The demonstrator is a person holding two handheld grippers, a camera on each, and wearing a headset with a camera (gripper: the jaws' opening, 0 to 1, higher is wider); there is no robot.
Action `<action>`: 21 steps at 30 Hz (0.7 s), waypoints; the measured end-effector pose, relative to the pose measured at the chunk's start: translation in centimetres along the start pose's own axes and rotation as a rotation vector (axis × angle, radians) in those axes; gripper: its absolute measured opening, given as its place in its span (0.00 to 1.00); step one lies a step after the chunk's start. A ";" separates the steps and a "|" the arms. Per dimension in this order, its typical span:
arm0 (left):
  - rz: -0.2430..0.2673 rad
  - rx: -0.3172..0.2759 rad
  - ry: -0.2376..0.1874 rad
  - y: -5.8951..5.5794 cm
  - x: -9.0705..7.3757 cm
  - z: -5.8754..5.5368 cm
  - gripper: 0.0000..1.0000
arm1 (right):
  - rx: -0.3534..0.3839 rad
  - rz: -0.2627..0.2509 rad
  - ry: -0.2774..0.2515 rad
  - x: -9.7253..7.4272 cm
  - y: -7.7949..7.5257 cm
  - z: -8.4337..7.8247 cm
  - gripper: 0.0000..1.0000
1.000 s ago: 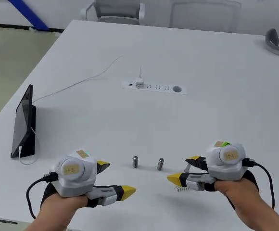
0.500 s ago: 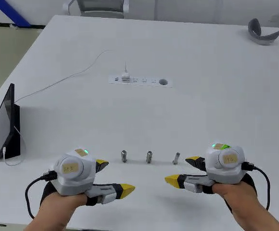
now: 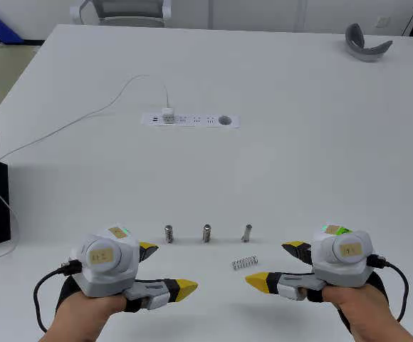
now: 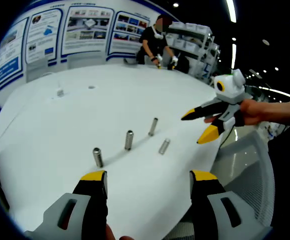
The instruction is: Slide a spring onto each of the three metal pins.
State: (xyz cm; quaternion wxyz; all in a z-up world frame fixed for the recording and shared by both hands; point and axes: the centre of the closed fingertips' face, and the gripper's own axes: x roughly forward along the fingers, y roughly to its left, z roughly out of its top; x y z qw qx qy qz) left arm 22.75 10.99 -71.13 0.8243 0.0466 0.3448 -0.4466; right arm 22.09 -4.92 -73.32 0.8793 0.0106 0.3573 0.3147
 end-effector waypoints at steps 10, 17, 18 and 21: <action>-0.043 0.037 0.023 -1.2 1.6 0.6 0.69 | 0.006 -0.012 0.003 -1.3 -0.5 -0.8 0.76; -0.080 0.071 0.040 -2.3 2.8 1.1 0.69 | 0.009 -0.016 -0.004 -1.7 -0.6 -0.7 0.78; -0.085 0.076 0.042 -2.4 2.9 1.2 0.69 | 0.010 -0.016 -0.005 -1.8 -0.6 -0.7 0.78; -0.100 0.093 0.052 -2.8 3.5 1.3 0.69 | 0.011 -0.013 -0.003 -1.9 -0.4 -0.7 0.79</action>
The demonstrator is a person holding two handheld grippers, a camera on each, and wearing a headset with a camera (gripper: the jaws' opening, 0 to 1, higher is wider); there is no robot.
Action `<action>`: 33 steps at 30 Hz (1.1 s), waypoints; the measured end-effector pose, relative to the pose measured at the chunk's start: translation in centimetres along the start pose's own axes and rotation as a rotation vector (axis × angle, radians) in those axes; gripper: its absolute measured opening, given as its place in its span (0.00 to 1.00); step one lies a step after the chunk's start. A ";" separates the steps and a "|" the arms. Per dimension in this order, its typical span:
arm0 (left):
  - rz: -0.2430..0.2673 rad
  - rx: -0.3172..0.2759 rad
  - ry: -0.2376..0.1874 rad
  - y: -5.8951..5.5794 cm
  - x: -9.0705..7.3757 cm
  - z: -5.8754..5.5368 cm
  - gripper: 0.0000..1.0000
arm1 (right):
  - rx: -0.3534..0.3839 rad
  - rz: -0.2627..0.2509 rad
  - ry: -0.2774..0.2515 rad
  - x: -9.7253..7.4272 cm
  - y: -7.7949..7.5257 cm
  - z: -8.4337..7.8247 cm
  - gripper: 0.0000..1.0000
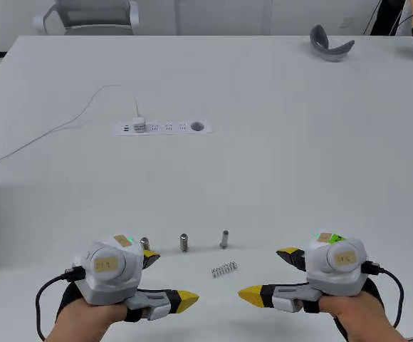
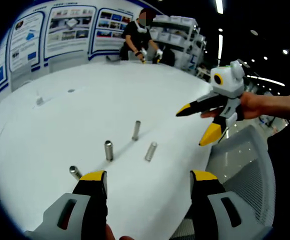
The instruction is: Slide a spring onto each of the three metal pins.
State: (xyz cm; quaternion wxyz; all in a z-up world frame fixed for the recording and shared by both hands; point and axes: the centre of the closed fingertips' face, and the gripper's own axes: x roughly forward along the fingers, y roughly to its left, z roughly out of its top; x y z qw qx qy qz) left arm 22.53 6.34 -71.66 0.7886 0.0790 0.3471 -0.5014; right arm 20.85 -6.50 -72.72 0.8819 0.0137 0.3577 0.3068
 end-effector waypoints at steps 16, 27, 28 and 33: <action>-0.074 0.080 0.055 -1.8 3.5 0.9 0.69 | -0.008 0.008 0.007 -1.1 0.7 -0.9 0.82; -0.109 0.098 0.102 -1.6 6.4 0.5 0.58 | -0.006 0.011 0.013 -1.8 0.9 -1.3 0.83; -0.109 0.098 0.101 -1.6 6.6 0.6 0.56 | -0.006 0.012 0.014 -1.8 1.0 -1.4 0.84; -0.092 0.092 0.119 -1.2 7.7 0.5 0.49 | -0.001 0.021 0.020 -1.9 1.2 -1.8 0.85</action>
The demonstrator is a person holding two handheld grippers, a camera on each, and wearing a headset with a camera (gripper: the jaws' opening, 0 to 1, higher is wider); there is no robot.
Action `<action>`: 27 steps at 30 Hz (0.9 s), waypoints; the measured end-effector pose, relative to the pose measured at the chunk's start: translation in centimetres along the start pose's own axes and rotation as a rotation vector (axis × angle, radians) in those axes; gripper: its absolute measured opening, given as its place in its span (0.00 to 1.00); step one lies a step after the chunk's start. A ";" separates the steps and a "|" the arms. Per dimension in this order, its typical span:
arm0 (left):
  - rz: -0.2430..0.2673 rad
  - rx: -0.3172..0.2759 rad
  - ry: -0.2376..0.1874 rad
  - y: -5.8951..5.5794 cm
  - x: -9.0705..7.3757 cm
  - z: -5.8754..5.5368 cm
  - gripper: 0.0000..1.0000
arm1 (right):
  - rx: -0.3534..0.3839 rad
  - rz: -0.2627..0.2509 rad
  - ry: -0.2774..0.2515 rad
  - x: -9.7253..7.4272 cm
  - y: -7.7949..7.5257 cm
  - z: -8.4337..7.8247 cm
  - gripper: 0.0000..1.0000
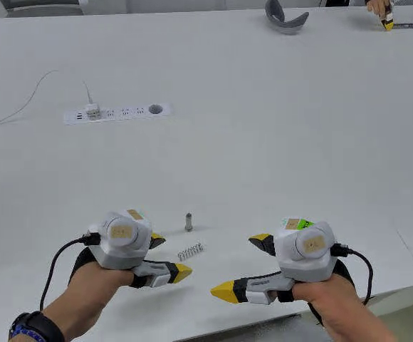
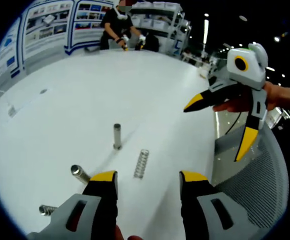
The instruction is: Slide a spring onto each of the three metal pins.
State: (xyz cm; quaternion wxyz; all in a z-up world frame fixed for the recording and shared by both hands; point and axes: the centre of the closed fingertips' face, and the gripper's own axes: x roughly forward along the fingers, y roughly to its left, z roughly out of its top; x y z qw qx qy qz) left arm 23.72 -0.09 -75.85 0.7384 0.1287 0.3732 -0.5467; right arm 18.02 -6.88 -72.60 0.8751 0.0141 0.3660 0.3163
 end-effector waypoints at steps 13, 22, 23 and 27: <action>0.029 -0.013 0.048 0.7 2.2 -1.0 0.31 | 0.015 0.012 0.009 -0.2 0.3 -0.5 0.85; 0.048 -0.033 0.061 0.9 3.5 -1.0 0.22 | 0.019 0.024 0.020 -0.2 0.5 -0.8 0.85; 0.049 -0.032 0.062 0.9 3.7 -1.0 0.21 | 0.019 0.025 0.022 -0.2 0.5 -0.9 0.85; 0.062 -0.009 0.077 0.9 4.0 -1.2 0.19 | 0.020 0.028 0.023 -0.2 0.6 -0.9 0.85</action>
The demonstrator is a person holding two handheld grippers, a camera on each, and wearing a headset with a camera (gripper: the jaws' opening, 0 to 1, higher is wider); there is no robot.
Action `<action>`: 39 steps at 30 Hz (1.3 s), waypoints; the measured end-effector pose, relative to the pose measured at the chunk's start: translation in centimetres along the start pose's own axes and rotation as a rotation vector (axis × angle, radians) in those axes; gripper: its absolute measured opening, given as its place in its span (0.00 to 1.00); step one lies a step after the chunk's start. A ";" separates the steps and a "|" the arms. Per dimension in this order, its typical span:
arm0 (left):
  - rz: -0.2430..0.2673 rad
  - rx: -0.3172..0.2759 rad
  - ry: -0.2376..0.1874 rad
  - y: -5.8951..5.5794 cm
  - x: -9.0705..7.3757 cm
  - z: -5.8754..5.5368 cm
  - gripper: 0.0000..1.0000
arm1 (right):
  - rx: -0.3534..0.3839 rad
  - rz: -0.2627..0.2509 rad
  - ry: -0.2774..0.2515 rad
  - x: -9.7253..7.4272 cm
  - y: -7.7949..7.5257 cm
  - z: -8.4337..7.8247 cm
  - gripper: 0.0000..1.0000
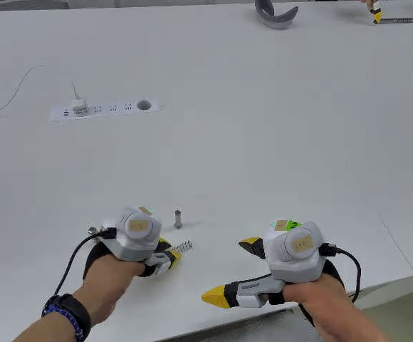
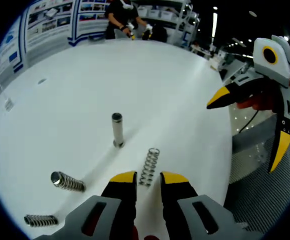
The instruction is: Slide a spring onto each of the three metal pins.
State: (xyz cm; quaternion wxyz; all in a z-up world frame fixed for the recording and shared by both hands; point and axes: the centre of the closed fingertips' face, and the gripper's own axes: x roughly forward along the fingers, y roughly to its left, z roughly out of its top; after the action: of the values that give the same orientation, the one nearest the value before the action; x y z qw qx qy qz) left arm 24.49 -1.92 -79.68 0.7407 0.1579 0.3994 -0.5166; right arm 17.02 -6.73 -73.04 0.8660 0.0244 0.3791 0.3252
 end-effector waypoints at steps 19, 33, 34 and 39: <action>0.045 0.046 0.007 -0.5 -1.0 -0.5 0.11 | -0.018 0.011 0.002 0.1 -0.2 0.4 0.84; 0.064 0.009 -0.025 0.1 -4.3 -1.1 0.11 | 0.013 0.024 -0.021 0.4 0.5 0.4 0.83; 0.063 -0.010 -0.034 0.1 -4.5 -1.2 0.11 | 0.012 0.023 -0.020 0.4 0.5 0.4 0.83; 0.059 -0.050 -0.055 -0.1 -5.4 -1.5 0.11 | 0.012 0.025 -0.016 0.6 0.7 0.3 0.83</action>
State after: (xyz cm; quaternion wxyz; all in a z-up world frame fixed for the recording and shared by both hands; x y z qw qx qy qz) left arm 22.92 2.47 -76.52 0.7701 0.1368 0.3867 -0.4885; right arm 17.11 -5.79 -73.00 0.8647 0.0367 0.3738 0.3334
